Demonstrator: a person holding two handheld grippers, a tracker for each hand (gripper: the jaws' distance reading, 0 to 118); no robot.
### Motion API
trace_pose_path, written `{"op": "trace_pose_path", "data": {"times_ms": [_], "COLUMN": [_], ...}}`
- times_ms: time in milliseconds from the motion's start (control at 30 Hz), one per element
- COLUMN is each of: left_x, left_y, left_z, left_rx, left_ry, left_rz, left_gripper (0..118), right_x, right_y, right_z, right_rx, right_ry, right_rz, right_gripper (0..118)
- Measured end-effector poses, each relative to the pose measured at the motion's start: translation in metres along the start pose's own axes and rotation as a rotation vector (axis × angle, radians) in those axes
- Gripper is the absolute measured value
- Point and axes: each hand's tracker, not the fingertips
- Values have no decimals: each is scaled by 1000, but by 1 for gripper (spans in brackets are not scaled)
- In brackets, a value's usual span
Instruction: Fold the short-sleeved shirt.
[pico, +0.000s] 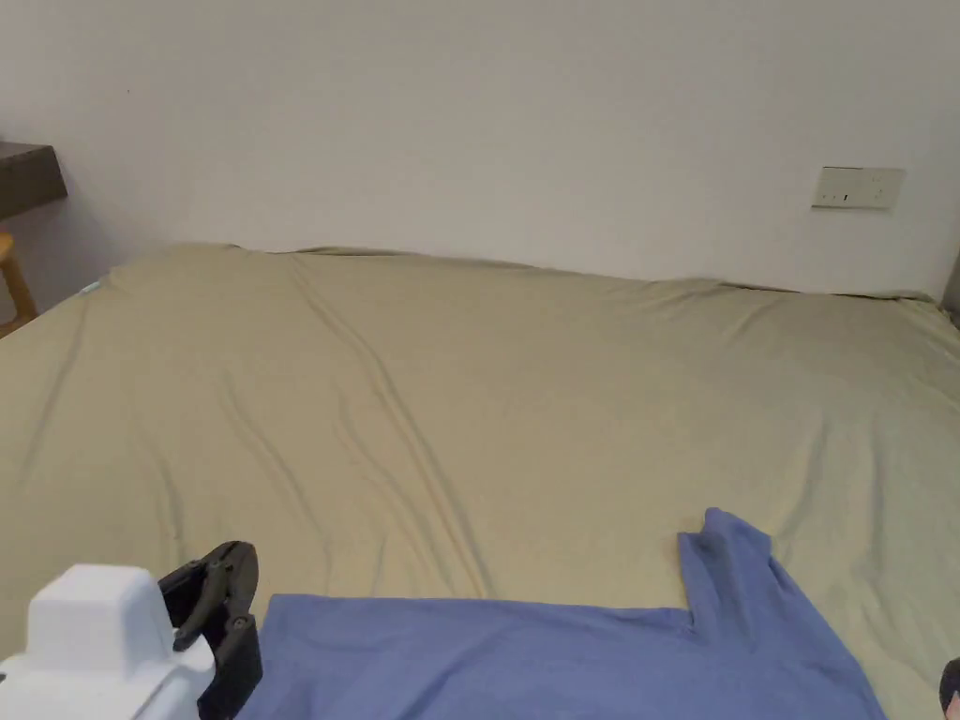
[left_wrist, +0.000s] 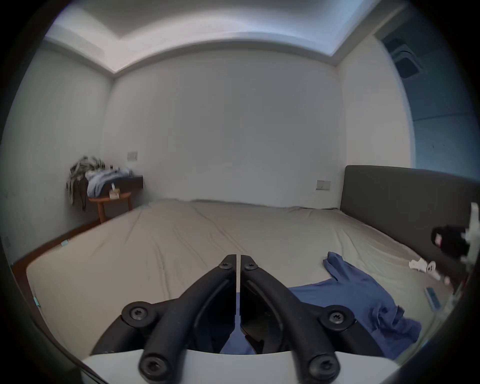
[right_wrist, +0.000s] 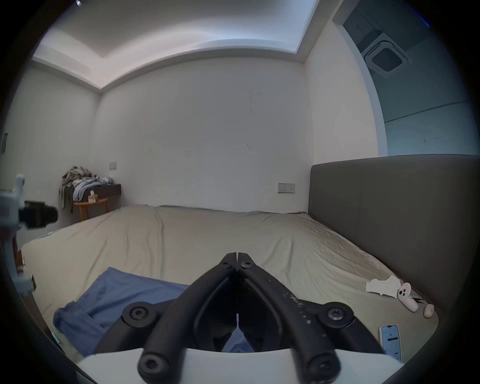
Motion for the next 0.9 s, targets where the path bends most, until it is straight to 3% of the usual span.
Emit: {"op": "trace_pose_path", "data": {"times_ms": [67,100,133,167,200,233,300,367,467,500,567,600,633,667,700,767,867,900], "left_x": [-23,-36,-49,-60,-67,-71,-77,-83,-81,-79,-78,-73,-70,-63,-59,-56,-61,-61], "left_y": [17,21,23,19,13,5,-23,-52,-90,-98,-104,-100,-93,-86,-82,-68,-36,-26], "left_z": [-56,-87,-121,-154,-183,-208,-245,-275,-297,-300,-304,-297,-292,-285,-277,-256,-225,-216], "left_rx": [-169,-249,-353,-442,-555,-629,-740,-810,-884,-903,-905,-869,-844,-829,-800,-778,-676,-625], "left_ry": [-35,-71,-109,-132,-105,-50,-5,78,114,102,118,146,112,106,154,74,-40,-40], "left_rz": [83,129,170,188,195,158,55,-6,5,23,38,-23,-39,-64,-160,-158,86,78], "left_gripper": [3,14,34,69,115,117,105,107,107,101,75,70,54,21,0,0,0,0], "right_x": [4,6,8,5,7,9,9,14,15,18,19,21,23,26,25,29,38,44], "right_y": [-1,-1,-1,-3,-4,-5,-8,-11,-18,-21,-25,-27,-29,-30,-31,-30,-21,-14], "right_z": [-7,-11,-15,-16,-19,-21,-26,-33,-41,-43,-45,-46,-48,-50,-50,-54,-66,-74], "right_rx": [-12,-19,-29,-35,-44,-49,-69,-90,-134,-149,-167,-181,-189,-200,-203,-206,-172,-160], "right_ry": [7,13,21,15,7,5,-7,-12,-34,-39,-44,-48,-52,-55,-56,-58,-69,-73], "right_rz": [-16,-28,-37,-40,-43,-43,-46,-50,-42,-41,-35,-32,-30,-28,-27,-30,-38,-44], "right_gripper": [3,3,3,3,3,3,3,3,3,3,3,3,3,3,3,3,3,11]}}
